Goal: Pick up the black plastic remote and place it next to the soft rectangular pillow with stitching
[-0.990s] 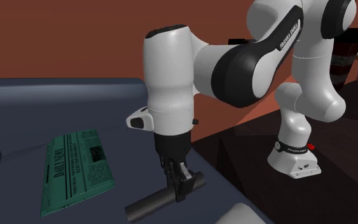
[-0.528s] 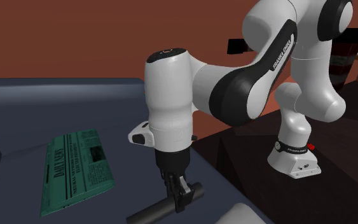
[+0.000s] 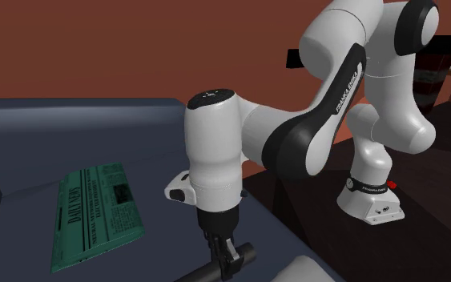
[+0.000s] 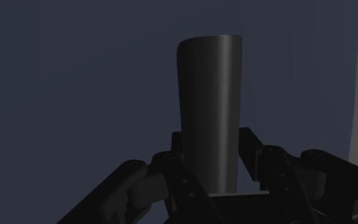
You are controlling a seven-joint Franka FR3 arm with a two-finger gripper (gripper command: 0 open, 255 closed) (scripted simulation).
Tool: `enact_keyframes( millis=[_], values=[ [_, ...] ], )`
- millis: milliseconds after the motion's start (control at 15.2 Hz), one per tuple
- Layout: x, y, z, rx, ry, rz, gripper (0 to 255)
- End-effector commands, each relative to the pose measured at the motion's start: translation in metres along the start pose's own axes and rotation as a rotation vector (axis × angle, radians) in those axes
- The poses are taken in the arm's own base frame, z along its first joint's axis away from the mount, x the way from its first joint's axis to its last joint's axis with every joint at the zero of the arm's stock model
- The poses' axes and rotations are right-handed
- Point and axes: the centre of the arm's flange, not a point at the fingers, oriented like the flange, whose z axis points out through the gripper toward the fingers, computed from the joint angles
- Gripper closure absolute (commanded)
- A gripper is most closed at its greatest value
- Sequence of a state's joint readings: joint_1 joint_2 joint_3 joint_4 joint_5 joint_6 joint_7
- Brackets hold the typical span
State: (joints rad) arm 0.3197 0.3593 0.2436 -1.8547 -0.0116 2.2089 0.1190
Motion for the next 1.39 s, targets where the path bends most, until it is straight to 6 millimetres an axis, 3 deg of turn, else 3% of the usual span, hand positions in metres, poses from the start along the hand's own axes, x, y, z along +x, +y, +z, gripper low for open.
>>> enact_keyframes(
  millis=[0, 396, 462, 792, 1056, 1320],
  values=[
    [0.000, 0.000, 0.003, 0.000, 0.001, 0.000, 255],
    [0.000, 0.000, 0.003, 0.000, 0.001, 0.000, 255],
    [0.000, 0.000, 0.003, 0.000, 0.001, 0.000, 0],
    [0.000, 0.000, 0.003, 0.000, 0.001, 0.000, 0],
    [0.000, 0.000, -0.047, 0.000, 0.001, 0.000, 0],
    [0.000, 0.000, -0.047, 0.000, 0.001, 0.000, 0]
  ],
)
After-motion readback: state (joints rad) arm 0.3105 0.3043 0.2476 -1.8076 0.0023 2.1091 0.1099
